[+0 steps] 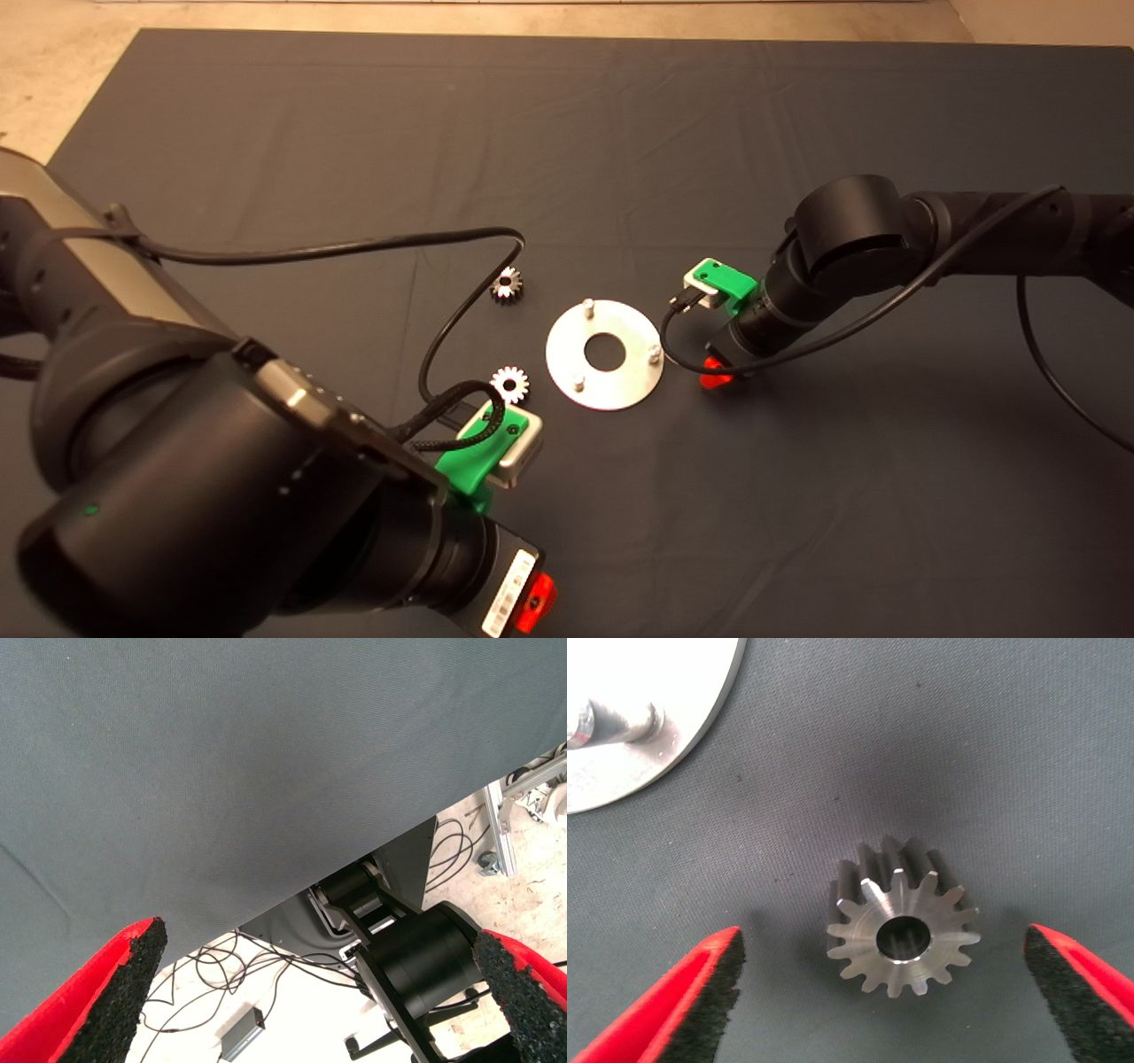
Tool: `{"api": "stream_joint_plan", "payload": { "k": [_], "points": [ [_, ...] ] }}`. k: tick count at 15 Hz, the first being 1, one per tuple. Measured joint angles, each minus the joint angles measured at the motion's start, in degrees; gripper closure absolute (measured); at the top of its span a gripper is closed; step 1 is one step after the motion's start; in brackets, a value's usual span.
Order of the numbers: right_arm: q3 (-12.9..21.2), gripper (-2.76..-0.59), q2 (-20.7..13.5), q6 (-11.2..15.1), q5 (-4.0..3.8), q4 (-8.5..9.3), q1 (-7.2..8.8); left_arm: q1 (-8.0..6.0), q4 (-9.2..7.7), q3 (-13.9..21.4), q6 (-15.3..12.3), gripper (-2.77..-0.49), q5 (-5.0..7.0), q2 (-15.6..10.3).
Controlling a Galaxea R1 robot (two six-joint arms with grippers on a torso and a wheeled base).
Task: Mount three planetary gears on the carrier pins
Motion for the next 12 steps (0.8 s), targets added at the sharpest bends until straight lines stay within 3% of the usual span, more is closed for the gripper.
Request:
{"api": "stream_joint_plan", "payload": {
  "k": [12],
  "points": [
    [0.0, -1.89, -1.8, -0.1, 0.14, -0.57, -0.01, 0.00, 0.00, 0.0, 0.0, -2.51, -0.01, -0.2]
  ]
}}
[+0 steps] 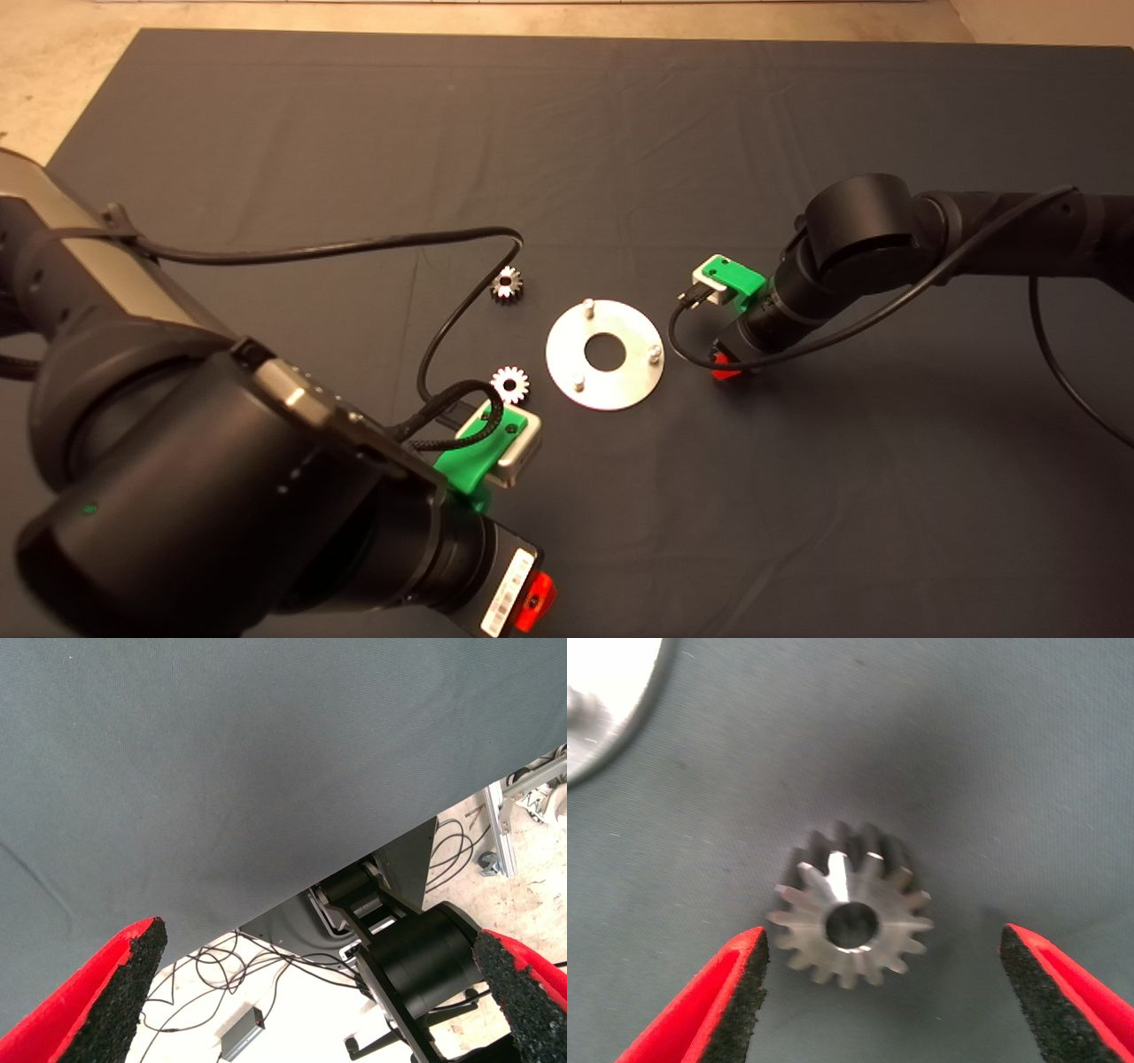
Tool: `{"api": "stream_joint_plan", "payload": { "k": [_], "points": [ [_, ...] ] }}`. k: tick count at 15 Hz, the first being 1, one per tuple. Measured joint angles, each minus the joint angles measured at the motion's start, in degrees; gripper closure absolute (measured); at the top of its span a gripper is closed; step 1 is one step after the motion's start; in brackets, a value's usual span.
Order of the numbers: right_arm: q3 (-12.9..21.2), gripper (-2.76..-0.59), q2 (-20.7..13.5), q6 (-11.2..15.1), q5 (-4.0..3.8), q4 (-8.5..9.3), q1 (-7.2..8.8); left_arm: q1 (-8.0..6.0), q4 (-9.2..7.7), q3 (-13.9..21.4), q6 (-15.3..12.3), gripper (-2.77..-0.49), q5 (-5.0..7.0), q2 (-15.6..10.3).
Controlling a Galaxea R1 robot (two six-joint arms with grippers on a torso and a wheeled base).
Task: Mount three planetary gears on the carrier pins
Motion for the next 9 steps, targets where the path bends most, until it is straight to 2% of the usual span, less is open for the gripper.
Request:
{"api": "stream_joint_plan", "payload": {
  "k": [1, 4, 6, 9],
  "points": [
    [0.0, -1.82, -0.3, 0.0, 0.00, 0.00, 0.00, 0.00, 0.00, 0.0, 0.0, -2.51, 0.00, 0.0],
    [0.7, -1.82, -0.5, 0.0, -0.02, 0.00, 0.00, 0.00, 0.00, 0.0, 0.0, -2.51, 0.02, 0.0],
    [1.0, -1.66, -0.6, 0.0, -0.05, -0.02, 0.00, 0.00, 0.00, 0.0, 0.0, -2.51, 0.02, -0.1],
    [1.1, -1.65, -0.5, 0.1, -0.02, -0.02, -0.02, 0.00, 0.00, 0.0, 0.0, -2.51, 0.02, -0.1]
  ]
}}
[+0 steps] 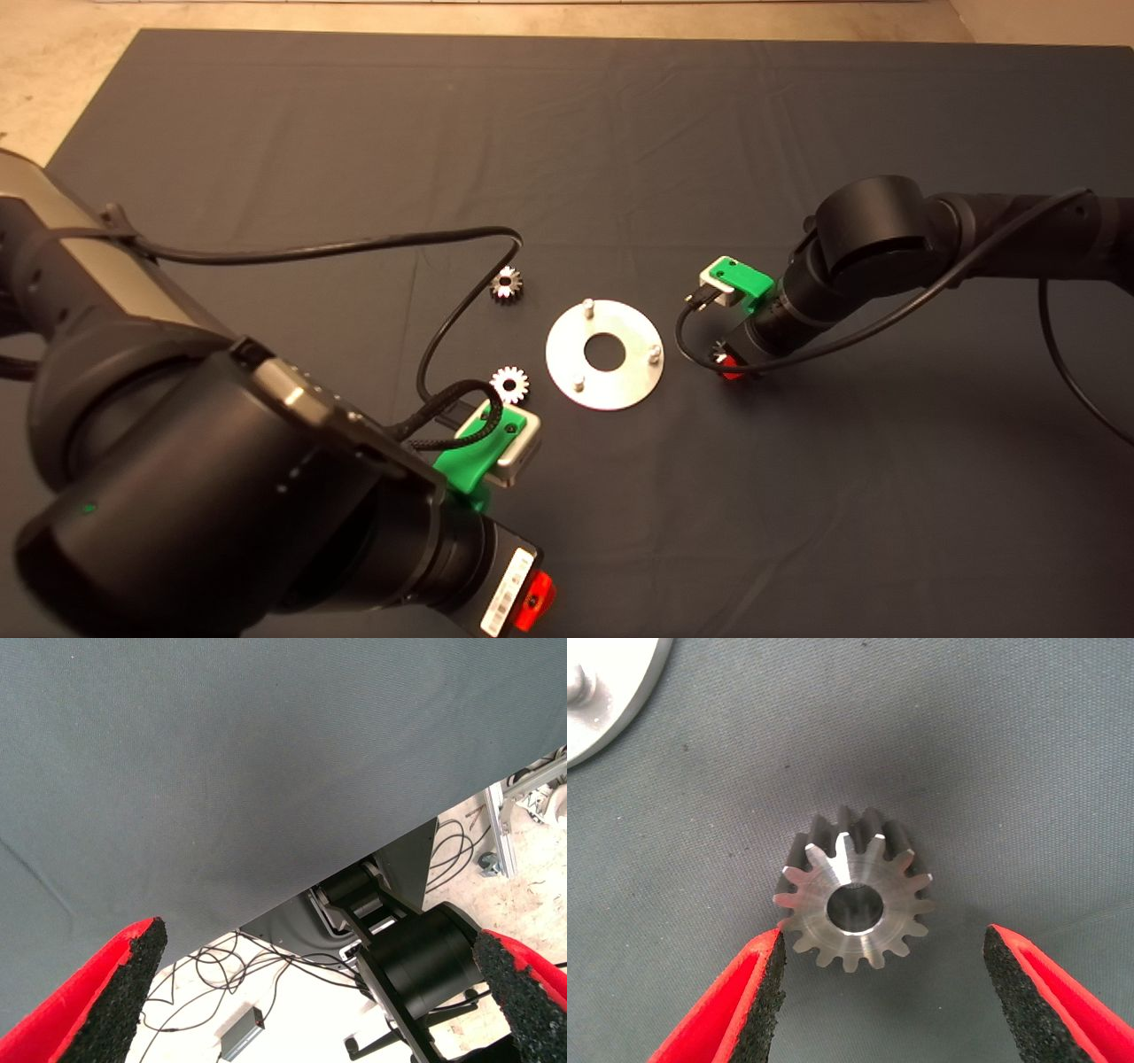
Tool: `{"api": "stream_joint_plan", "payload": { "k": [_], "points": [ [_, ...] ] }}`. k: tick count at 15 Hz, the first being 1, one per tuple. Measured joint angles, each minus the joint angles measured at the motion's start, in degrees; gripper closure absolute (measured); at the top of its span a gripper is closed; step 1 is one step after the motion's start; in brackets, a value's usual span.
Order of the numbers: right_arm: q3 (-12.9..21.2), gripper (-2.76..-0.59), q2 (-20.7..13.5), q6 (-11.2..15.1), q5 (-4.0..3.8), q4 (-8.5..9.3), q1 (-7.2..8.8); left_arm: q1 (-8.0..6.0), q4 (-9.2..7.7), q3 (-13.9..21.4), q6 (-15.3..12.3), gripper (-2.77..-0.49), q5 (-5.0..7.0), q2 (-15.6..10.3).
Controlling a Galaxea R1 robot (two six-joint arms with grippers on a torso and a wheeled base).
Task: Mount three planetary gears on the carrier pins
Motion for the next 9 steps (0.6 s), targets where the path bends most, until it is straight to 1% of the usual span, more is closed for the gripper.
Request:
{"api": "stream_joint_plan", "payload": {
  "k": [2, 4, 7, 9],
  "points": [
    [0.1, -1.65, 0.0, 0.1, 0.00, -0.02, -0.13, 0.00, 0.00, 0.0, 0.0, -2.51, 0.00, 0.0],
    [0.2, -1.65, 0.0, 0.2, 0.00, -0.04, -0.82, 0.00, 0.00, 0.0, 0.0, -2.51, 0.00, 0.0],
    [0.2, -1.65, 0.0, 0.5, 0.00, -0.06, -0.99, 0.00, 0.00, 0.0, 0.0, -2.51, 0.00, 0.0],
    [0.2, -1.65, 0.3, 0.6, 0.01, -0.11, -1.57, 0.00, 0.00, 0.0, 0.0, -2.51, 0.00, 0.0]
  ]
}}
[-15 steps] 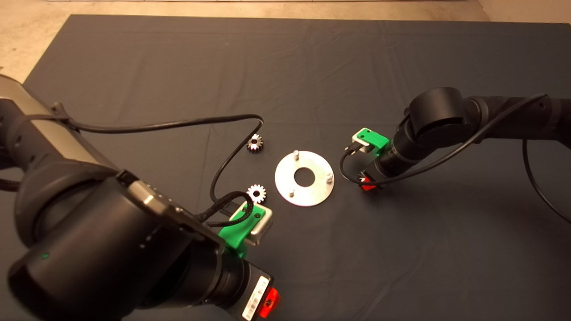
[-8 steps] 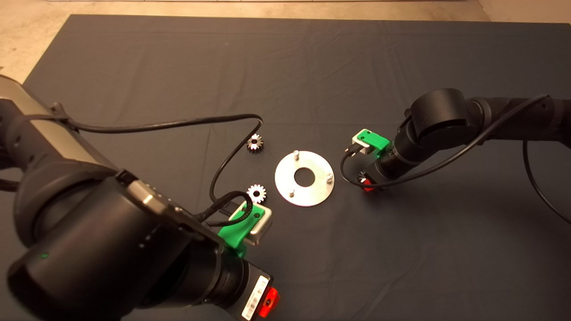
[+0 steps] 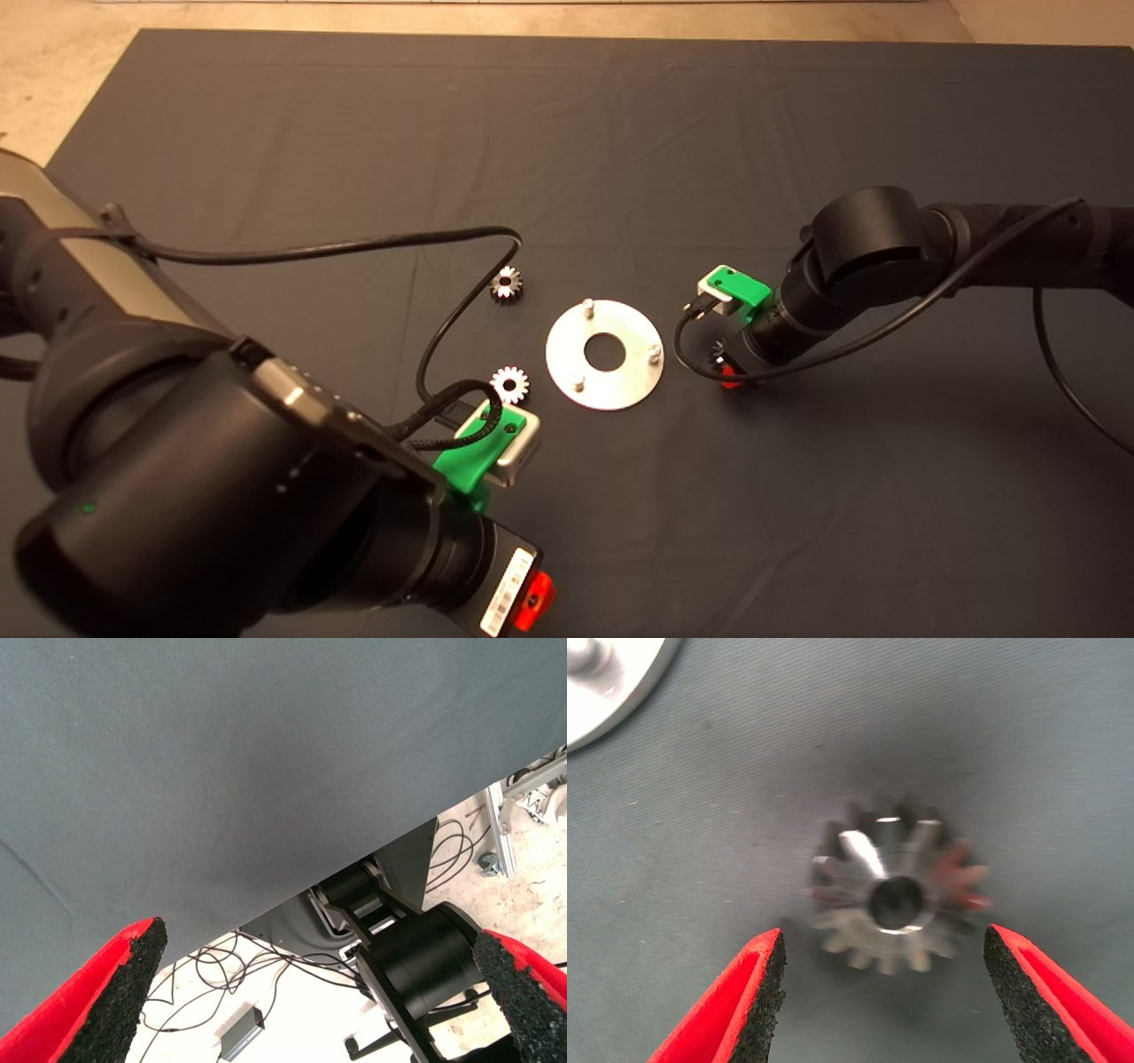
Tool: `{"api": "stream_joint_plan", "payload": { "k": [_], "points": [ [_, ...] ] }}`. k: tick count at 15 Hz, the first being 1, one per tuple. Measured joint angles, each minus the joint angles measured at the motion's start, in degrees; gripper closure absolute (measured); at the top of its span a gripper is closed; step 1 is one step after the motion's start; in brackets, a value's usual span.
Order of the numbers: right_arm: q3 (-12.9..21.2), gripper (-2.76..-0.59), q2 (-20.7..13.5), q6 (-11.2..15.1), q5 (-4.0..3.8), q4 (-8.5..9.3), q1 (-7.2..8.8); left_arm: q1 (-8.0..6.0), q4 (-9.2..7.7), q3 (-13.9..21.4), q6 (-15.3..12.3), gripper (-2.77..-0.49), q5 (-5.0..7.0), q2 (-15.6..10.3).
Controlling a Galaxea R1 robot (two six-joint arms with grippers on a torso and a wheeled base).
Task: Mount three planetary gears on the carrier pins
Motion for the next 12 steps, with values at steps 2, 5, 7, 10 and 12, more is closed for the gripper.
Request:
{"api": "stream_joint_plan", "payload": {
  "k": [2, 5, 7, 10, 12],
  "points": [
    [0.0, -1.65, 0.2, 0.0, 0.02, -0.28, -0.61, 0.00, 0.00, 0.0, 0.0, -2.51, 0.02, 0.0],
    [0.0, -1.65, 0.9, 0.1, -0.01, -1.40, -0.61, 0.00, 0.00, 0.0, 0.0, -2.51, 0.00, 0.0],
    [-0.1, -1.65, 1.1, 0.1, -0.01, -2.32, -0.61, 0.00, 0.00, 0.0, 0.0, -2.51, -0.02, 0.0],
    [-0.3, -1.58, 1.2, 0.1, -0.02, -3.95, -0.61, 0.00, 0.00, 0.0, 0.0, -2.51, 0.00, 0.0],
    [-0.3, -1.52, 1.3, 0.1, -0.01, -4.63, -0.61, 0.00, 0.00, 0.0, 0.0, -2.51, 0.00, 0.0]
  ]
}}
